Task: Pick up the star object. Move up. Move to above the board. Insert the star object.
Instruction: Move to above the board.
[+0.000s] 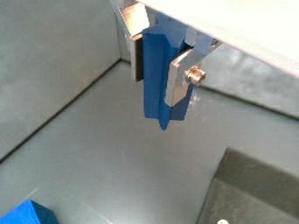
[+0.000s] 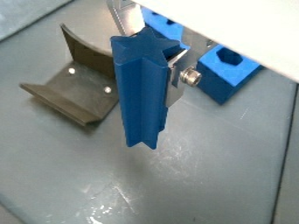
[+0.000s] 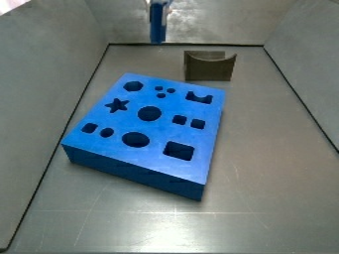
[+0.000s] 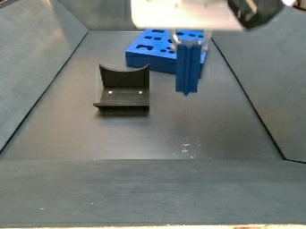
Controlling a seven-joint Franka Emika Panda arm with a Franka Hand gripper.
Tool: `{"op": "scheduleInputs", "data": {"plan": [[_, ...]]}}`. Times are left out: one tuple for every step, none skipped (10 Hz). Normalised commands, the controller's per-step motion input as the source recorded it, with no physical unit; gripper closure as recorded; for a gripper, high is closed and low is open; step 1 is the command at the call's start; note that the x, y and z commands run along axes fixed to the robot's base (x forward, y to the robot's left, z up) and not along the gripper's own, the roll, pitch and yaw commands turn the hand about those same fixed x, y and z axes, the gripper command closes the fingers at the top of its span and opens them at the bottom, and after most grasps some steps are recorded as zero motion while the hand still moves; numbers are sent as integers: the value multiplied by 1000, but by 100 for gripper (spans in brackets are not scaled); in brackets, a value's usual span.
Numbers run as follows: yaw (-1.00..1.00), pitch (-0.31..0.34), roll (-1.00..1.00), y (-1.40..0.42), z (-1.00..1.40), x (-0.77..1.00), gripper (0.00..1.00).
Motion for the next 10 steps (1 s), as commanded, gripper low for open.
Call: {"op": "scheduleInputs", "data": {"plan": [[-16,86,49,101,1000,132,100],[-18,92,39,93,1000,120,100],[-20,93,35,88,1000,114,100],[-22,89,27,76,932,89,100],[-24,84,22,60,767,64,100],[-28,82,17,40,550,34,100],[-31,79,16,32,390,21,100],[-33,77,16,26,228,18,100],[791,-56,-114,-1000,329,58,100],[732,-51,-85,-1000,323,58,100]]}}
